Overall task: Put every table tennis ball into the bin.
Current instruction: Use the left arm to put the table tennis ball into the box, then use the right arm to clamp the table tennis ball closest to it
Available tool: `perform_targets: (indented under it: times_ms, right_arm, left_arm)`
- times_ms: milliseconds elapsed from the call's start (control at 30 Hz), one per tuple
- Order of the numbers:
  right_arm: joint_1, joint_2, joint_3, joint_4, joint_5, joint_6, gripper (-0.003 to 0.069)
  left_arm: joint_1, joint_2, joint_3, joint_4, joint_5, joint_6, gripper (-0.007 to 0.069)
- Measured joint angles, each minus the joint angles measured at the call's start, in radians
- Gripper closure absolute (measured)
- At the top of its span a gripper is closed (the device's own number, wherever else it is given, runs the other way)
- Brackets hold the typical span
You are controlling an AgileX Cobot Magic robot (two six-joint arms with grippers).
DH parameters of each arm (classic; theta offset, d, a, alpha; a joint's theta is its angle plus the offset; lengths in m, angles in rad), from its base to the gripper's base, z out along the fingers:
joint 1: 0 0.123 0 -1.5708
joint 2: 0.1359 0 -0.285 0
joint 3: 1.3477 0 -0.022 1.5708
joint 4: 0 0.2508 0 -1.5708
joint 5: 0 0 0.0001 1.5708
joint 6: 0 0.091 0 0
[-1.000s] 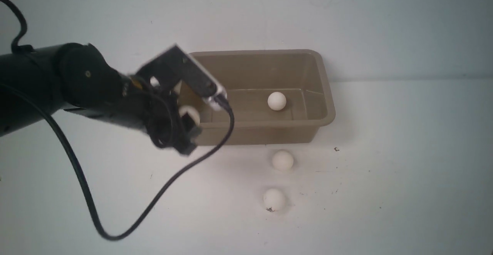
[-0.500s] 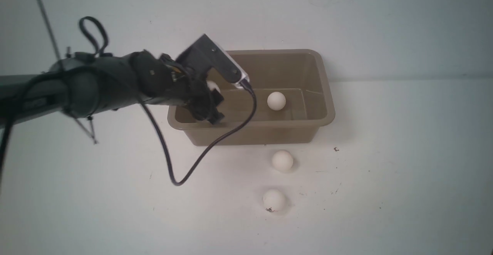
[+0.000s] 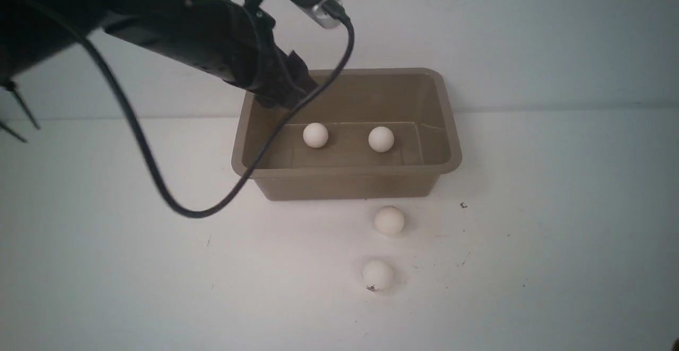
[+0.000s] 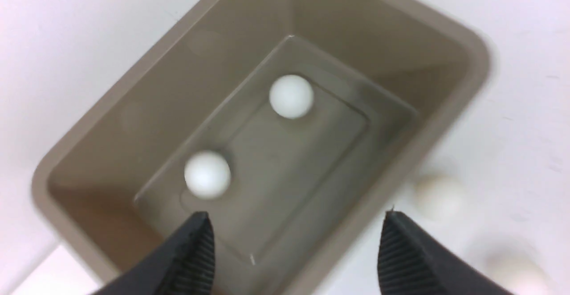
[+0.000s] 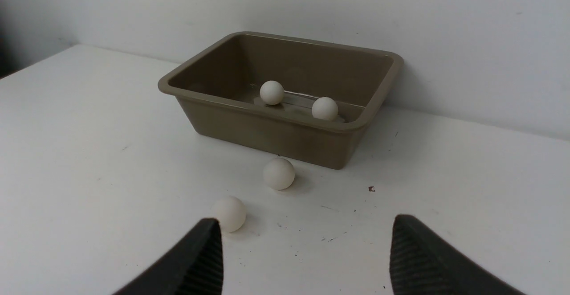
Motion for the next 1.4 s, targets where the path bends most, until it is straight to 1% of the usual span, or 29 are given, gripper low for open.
perform_targets:
  times_ms: [133,267,300,367,533,600,700,800,833,867,933,967,1000,1067,1233,1300,1400]
  right_arm:
    - [0.000,0.000,0.000,0.019,0.000,-0.008,0.0198]
    - [0.000,0.000,0.000,0.027,-0.003,-0.024,0.0198]
    - [0.000,0.000,0.000,0.027,-0.003,-0.025,0.0198]
    - [0.000,0.004,0.000,0.036,-0.002,-0.034,0.0198]
    - [0.000,0.072,-0.006,0.073,0.024,-0.048,0.0198]
    - [0.000,0.144,-0.034,0.089,0.048,-0.078,0.0198]
    - [0.000,0.261,-0.113,0.100,0.094,-0.136,0.0198]
    - [0.000,0.343,-0.185,0.104,0.124,-0.159,0.0198]
    - [0.000,0.405,-0.246,0.104,0.163,-0.167,0.0198]
    - [0.000,0.423,-0.261,0.104,0.168,-0.169,0.0198]
    - [0.000,0.541,-0.348,0.104,0.237,-0.172,0.0198]
    - [0.000,0.541,-0.355,0.104,0.242,-0.172,0.0198]
    - [0.000,0.625,-0.419,0.104,0.291,-0.182,0.0198]
    - [0.000,0.691,-0.469,0.104,0.327,-0.202,0.0198]
    - [0.000,0.821,-0.560,0.126,0.349,-0.233,0.0198]
    - [0.000,0.897,-0.594,0.153,0.349,-0.244,0.0198]
    - [0.018,0.974,-0.615,0.160,0.345,-0.245,0.0198]
  left_arm:
    - [0.002,-0.114,-0.001,0.079,0.154,-0.085,0.0188]
    - [0.002,-0.152,0.000,0.183,0.325,-0.182,0.0188]
    - [0.002,-0.152,0.000,0.186,0.325,-0.186,0.0188]
    - [0.003,-0.154,0.036,0.216,0.389,-0.229,0.0188]
    - [0.003,-0.154,0.111,0.186,0.397,-0.233,0.0188]
    - [0.003,-0.154,0.156,0.158,0.390,-0.226,0.0188]
    - [0.003,-0.163,0.191,0.141,0.382,-0.213,0.0188]
    - [0.003,-0.183,0.204,0.137,0.375,-0.206,0.0188]
    - [0.003,-0.212,0.207,0.135,0.368,-0.206,0.0188]
    - [0.003,-0.215,0.207,0.134,0.365,-0.206,0.0188]
    - [0.003,-0.267,0.207,0.134,0.350,-0.199,0.0188]
    - [0.003,-0.271,0.207,0.134,0.348,-0.199,0.0188]
    - [0.003,-0.302,0.207,0.134,0.331,-0.198,0.0188]
    - [0.003,-0.333,0.209,0.131,0.318,-0.198,0.0188]
    - [0.003,-0.381,0.250,0.105,0.313,-0.198,0.0188]
    - [0.003,-0.409,0.307,0.071,0.299,-0.198,0.0188]
    - [0.003,-0.430,0.377,0.030,0.242,-0.190,0.0188]
